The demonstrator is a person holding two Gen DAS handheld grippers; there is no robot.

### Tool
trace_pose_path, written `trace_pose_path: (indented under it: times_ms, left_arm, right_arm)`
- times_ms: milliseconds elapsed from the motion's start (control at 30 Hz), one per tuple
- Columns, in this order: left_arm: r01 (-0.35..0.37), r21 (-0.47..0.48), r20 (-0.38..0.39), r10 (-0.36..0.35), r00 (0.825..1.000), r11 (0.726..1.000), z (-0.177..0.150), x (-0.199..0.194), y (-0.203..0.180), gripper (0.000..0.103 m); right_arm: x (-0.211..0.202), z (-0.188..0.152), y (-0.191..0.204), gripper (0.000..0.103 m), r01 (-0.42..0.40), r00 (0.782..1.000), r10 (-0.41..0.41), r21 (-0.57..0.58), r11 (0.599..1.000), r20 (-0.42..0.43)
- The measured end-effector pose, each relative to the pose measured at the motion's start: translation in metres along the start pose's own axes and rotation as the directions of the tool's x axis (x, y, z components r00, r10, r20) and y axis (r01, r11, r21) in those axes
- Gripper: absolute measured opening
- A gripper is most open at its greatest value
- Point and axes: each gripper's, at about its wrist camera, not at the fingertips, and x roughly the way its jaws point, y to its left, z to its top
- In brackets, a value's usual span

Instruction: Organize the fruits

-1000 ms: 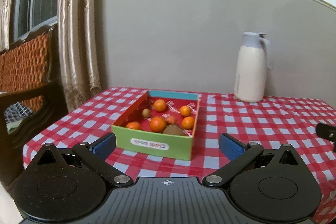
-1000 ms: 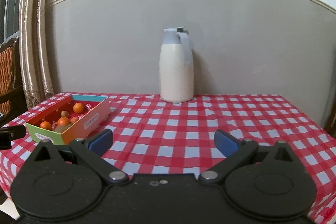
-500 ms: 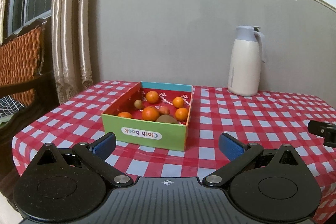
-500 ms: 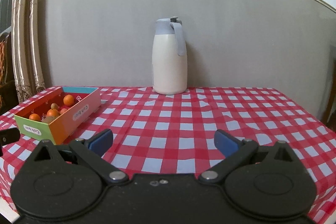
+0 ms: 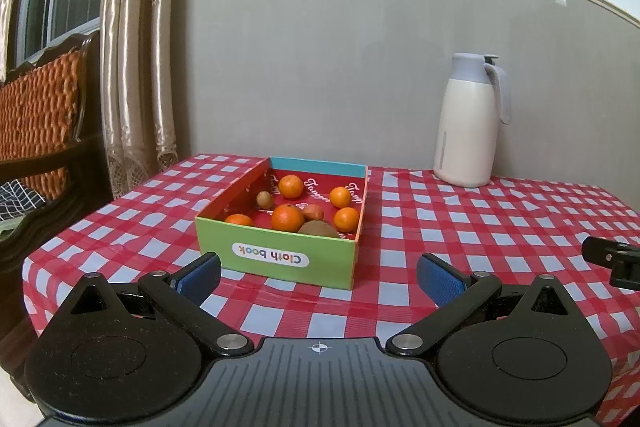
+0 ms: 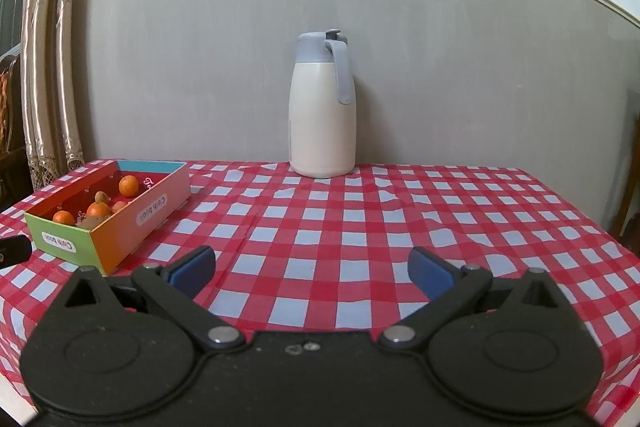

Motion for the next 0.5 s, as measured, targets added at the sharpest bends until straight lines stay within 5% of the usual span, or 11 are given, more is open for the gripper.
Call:
trace_pose_path:
  times_ms: [500]
  left_arm:
    - [-0.001,-0.011,0.002,0.001,1.0,1.0,-0.0002,-0.0015,0.0011,0.103]
  right_arm:
    - [0.0002,0.0,0.0031,0.103,-0.003,1.0,0.003,-0.004,1.0,-0.002]
